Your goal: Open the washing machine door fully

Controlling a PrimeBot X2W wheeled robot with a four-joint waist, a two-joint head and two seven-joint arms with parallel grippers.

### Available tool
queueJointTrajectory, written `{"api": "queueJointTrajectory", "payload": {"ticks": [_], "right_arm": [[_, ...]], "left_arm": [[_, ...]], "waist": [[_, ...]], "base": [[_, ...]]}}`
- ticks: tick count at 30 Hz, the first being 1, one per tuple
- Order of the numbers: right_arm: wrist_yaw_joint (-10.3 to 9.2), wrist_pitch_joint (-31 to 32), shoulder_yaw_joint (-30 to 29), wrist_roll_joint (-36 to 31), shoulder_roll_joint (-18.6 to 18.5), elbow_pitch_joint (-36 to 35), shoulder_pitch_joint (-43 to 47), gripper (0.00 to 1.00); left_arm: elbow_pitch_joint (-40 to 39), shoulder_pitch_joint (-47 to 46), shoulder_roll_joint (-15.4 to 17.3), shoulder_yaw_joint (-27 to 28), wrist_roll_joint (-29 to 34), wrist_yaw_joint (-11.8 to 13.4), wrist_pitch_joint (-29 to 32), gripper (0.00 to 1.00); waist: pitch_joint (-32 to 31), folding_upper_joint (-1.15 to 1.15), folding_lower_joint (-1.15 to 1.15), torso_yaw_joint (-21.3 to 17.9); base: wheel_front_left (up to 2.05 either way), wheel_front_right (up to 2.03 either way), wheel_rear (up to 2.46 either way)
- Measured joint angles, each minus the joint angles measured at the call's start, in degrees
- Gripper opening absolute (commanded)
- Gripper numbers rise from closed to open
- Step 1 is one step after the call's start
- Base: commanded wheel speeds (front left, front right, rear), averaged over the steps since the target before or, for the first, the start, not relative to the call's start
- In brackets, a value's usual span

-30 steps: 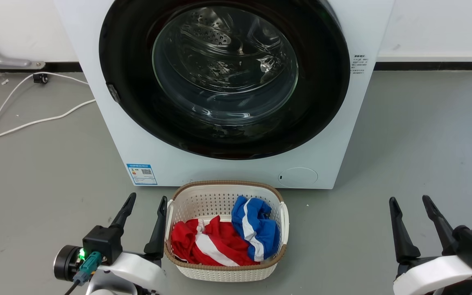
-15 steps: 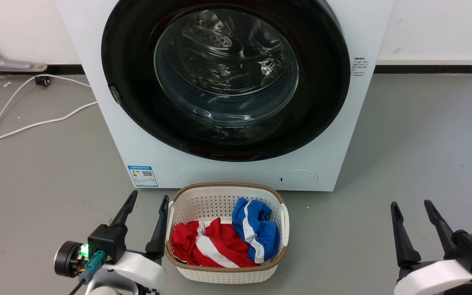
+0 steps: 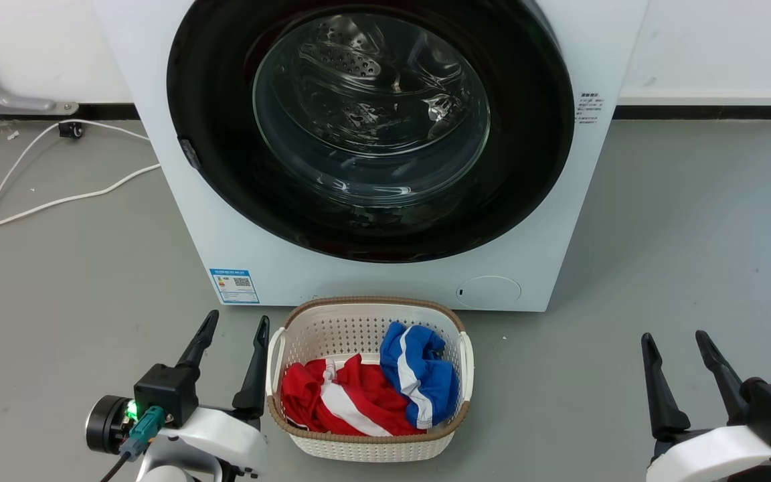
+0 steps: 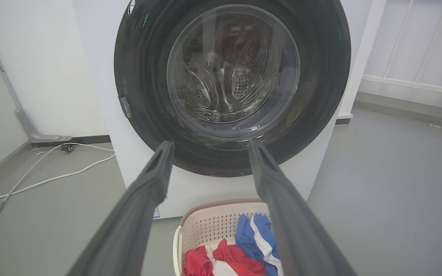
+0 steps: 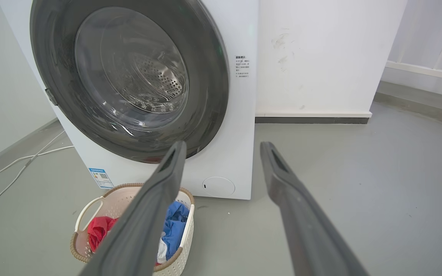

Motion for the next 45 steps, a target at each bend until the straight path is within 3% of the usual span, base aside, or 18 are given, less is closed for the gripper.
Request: {"api": "queueJointTrajectory", "payload": {"ticks": [6, 7, 8, 9, 13, 16, 20, 25, 29, 32, 39, 45], "right_arm": [[0.00, 0.0, -0.3, 0.4, 0.0, 0.2, -0.1, 1.00], [0.00, 0.2, -0.4, 0.8, 0.0, 0.4, -0.1, 0.48], [0.00, 0.5, -0.5, 1.5, 0.0, 0.5, -0.1, 0.13], [0.01, 0.5, -0.5, 1.6, 0.0, 0.5, -0.1, 0.00], [0.01, 0.5, -2.0, 4.2, 0.0, 0.7, -0.4, 0.00], [0.00, 0.5, -4.1, 13.0, 0.0, 1.5, -0.5, 0.00], [0.00, 0.0, -5.9, 29.2, 0.1, 2.4, -1.2, 0.00], [0.00, 0.4, -8.4, 56.8, 0.1, 4.9, -4.1, 0.00], [-0.01, 2.1, -11.3, 67.3, 0.1, 5.6, -8.0, 0.00], [0.00, 4.0, -13.7, 72.4, 0.1, 6.9, -11.8, 0.00], [0.00, 9.7, -18.6, 76.6, -1.5, 11.5, -23.3, 0.00], [-0.01, 14.4, -21.0, 77.4, -7.1, 20.3, -36.0, 0.00]], "left_arm": [[0.0, -0.2, -0.1, 0.1, -0.4, -0.2, 0.0, 1.00], [0.0, -0.2, -0.1, 0.2, -0.4, -0.2, 0.0, 1.00], [0.0, -0.2, -0.2, 0.2, -0.4, -0.2, 0.0, 1.00], [0.0, -0.2, -0.2, 0.2, -0.5, -0.3, 0.0, 1.00], [-0.2, -0.2, -0.3, 0.6, -0.7, -0.4, 0.0, 1.00], [-0.4, -0.2, -0.5, 0.8, -0.7, -0.4, 0.0, 1.00], [-0.8, -0.5, -0.6, 1.1, -0.8, -0.4, 0.0, 1.00], [-2.0, -1.0, -1.1, 1.5, -0.8, -0.4, 0.0, 1.00], [-2.6, -2.4, -1.6, 1.4, -1.2, -0.4, 0.0, 1.00], [-3.2, -4.2, -1.9, 1.3, -1.2, -0.5, 0.0, 1.00], [-4.9, -8.1, -2.8, 0.6, -1.2, -0.7, 0.0, 1.00], [-6.6, -11.0, -3.3, -0.3, -0.7, -0.7, 0.0, 1.00]], "waist": [[0.4, 0.00, 0.00, 0.2], [0.5, 0.00, 0.00, 0.2], [0.6, 0.00, 0.00, 0.2], [0.6, 0.00, 0.00, 0.2], [0.8, 0.00, 0.00, 0.3], [1.0, 0.00, 0.00, 0.5], [1.4, 0.00, 0.00, 0.6], [2.4, 0.00, 0.00, 0.7], [4.3, 0.00, 0.00, 1.0], [6.0, 0.00, 0.00, 1.6], [11.0, 0.00, 0.01, 3.0], [16.0, 0.00, 0.01, 4.4]], "base": [[0.00, 0.00, 0.00], [0.00, 0.00, 0.00], [0.00, 0.00, 0.00], [0.00, 0.00, 0.00], [0.00, 0.00, 0.00], [0.00, 0.00, 0.00], [0.00, 0.00, 0.00], [0.00, 0.00, 0.00], [0.00, 0.00, 0.00], [0.00, 0.00, 0.00], [0.00, 0.00, 0.00], [0.00, 0.00, 0.00]]}}
